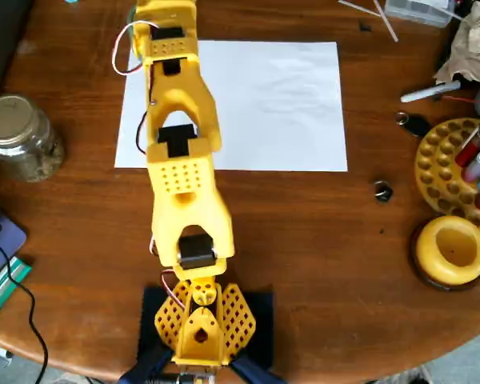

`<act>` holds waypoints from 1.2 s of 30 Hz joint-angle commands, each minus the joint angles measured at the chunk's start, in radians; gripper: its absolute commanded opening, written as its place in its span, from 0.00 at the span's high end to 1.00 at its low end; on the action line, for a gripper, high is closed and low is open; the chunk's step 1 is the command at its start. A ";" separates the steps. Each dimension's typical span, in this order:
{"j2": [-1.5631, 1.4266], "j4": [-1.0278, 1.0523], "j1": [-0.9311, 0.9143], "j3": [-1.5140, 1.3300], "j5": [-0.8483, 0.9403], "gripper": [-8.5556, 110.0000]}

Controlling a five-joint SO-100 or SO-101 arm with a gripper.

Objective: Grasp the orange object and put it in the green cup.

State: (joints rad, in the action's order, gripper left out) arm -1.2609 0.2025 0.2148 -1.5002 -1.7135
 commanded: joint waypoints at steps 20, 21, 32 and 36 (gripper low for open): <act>0.215 0.046 0.031 0.268 0.006 0.93; 0.216 0.046 0.031 0.270 0.011 0.93; 0.225 0.051 0.035 0.273 0.015 0.76; 0.225 0.051 0.034 0.273 0.020 0.76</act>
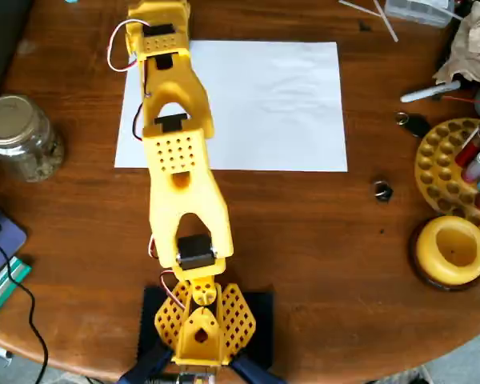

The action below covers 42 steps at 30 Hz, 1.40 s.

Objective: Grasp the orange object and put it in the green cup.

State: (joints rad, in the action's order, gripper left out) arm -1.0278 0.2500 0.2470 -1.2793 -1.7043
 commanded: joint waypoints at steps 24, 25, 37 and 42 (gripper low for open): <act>-0.680 0.561 -0.207 -0.290 0.451 0.93; -0.718 0.563 -0.224 -0.331 0.500 0.93; -1.262 0.540 -0.379 -0.839 0.928 0.93; -1.513 0.488 -0.385 -1.052 1.088 0.93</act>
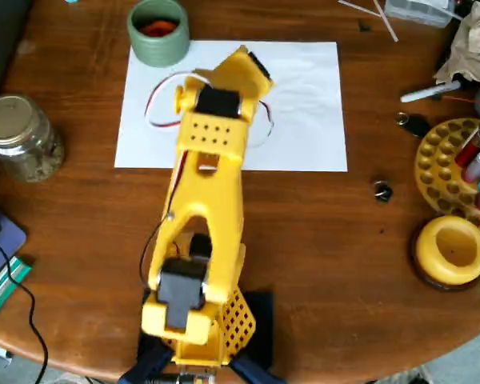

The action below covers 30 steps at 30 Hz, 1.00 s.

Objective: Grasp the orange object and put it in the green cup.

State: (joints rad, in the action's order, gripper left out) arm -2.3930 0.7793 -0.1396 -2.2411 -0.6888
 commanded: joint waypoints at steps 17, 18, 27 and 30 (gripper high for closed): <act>-0.864 -0.098 0.089 -0.672 0.345 0.93; -0.864 -0.097 0.095 -0.675 0.354 0.93; -0.865 -0.149 0.183 -0.856 0.667 0.93; -0.862 -0.058 0.186 -0.856 0.670 0.93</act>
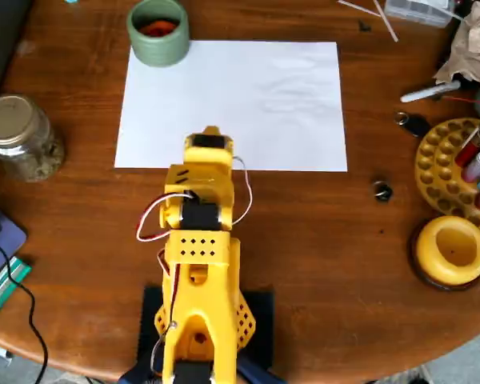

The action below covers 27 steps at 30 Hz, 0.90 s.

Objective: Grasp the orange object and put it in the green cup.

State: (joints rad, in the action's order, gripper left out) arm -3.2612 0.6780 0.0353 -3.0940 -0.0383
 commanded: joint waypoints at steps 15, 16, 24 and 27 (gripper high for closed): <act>0.261 0.244 0.008 -0.003 0.057 0.93; 0.255 0.249 0.008 -0.003 0.057 0.93; 0.242 0.259 0.008 -0.003 0.057 0.93; 0.242 0.259 0.008 -0.003 0.057 0.93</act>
State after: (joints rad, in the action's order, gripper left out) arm -3.0143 0.9357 0.0506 -3.1017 0.0123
